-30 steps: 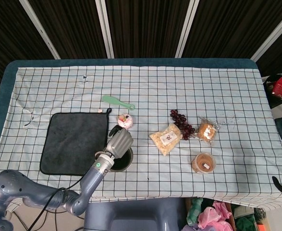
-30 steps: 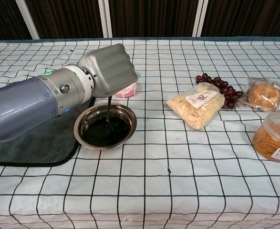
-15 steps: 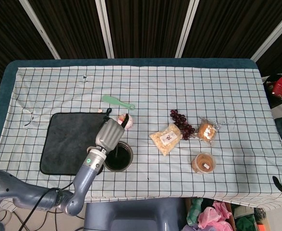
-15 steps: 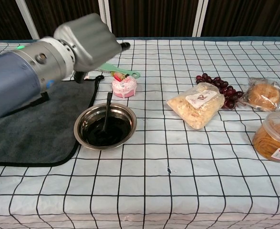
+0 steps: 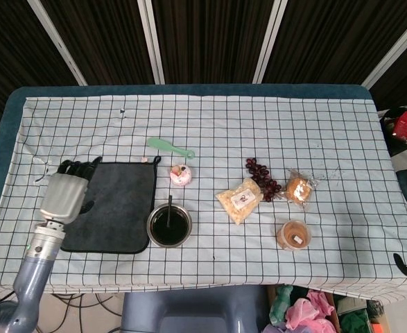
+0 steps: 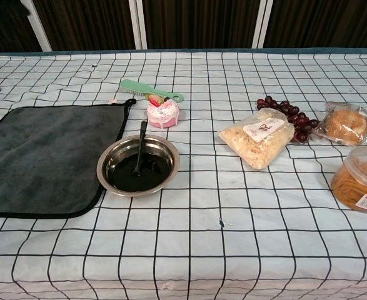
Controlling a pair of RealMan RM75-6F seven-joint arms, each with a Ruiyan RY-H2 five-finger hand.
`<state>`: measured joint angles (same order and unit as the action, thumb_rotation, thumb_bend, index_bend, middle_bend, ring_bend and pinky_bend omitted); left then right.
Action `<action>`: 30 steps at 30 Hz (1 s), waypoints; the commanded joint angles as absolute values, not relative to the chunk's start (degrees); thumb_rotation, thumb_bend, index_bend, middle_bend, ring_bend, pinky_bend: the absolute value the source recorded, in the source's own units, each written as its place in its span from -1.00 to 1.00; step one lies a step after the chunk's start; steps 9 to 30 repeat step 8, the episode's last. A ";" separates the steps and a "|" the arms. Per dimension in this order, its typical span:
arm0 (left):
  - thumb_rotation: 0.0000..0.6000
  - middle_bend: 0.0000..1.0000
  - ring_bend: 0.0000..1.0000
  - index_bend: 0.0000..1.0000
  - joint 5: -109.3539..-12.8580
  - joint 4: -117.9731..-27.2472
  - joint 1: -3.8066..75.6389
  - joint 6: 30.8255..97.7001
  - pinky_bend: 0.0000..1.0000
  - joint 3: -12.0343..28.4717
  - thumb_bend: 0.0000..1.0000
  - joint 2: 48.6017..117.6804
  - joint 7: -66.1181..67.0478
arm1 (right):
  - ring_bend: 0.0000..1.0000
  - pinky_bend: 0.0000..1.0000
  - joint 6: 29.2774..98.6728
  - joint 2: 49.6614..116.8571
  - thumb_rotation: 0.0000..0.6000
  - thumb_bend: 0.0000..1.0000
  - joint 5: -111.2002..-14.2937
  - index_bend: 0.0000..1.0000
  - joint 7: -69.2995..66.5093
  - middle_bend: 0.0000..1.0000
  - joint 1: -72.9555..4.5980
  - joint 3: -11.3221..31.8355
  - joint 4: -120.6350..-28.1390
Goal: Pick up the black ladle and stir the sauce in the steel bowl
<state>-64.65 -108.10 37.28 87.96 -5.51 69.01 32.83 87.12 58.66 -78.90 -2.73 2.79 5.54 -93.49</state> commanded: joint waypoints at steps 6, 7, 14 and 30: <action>1.00 -0.59 -0.64 -0.74 -83.41 -102.29 19.08 92.64 -0.69 -15.47 -0.77 56.89 4.14 | -0.89 -0.57 88.03 59.23 1.00 -0.57 -81.35 -0.88 -2.98 -0.99 2.53 5.11 -92.34; 1.00 -0.59 -0.64 -0.74 -83.90 -101.93 18.44 92.93 -0.69 -15.46 -0.77 56.67 3.86 | -0.89 -0.57 88.06 59.28 1.00 -0.57 -81.48 -0.88 -2.97 -0.99 2.51 5.08 -92.27; 1.00 -0.60 -0.64 -0.74 -84.60 -101.52 17.73 93.27 -0.70 -15.34 -0.77 56.36 3.83 | -0.89 -0.57 88.09 59.33 1.00 -0.57 -81.59 -0.88 -2.93 -0.99 2.48 5.06 -92.25; 1.00 -0.60 -0.64 -0.74 -84.60 -101.52 17.73 93.27 -0.70 -15.34 -0.77 56.36 3.83 | -0.89 -0.57 88.09 59.33 1.00 -0.57 -81.59 -0.88 -2.93 -0.99 2.48 5.06 -92.25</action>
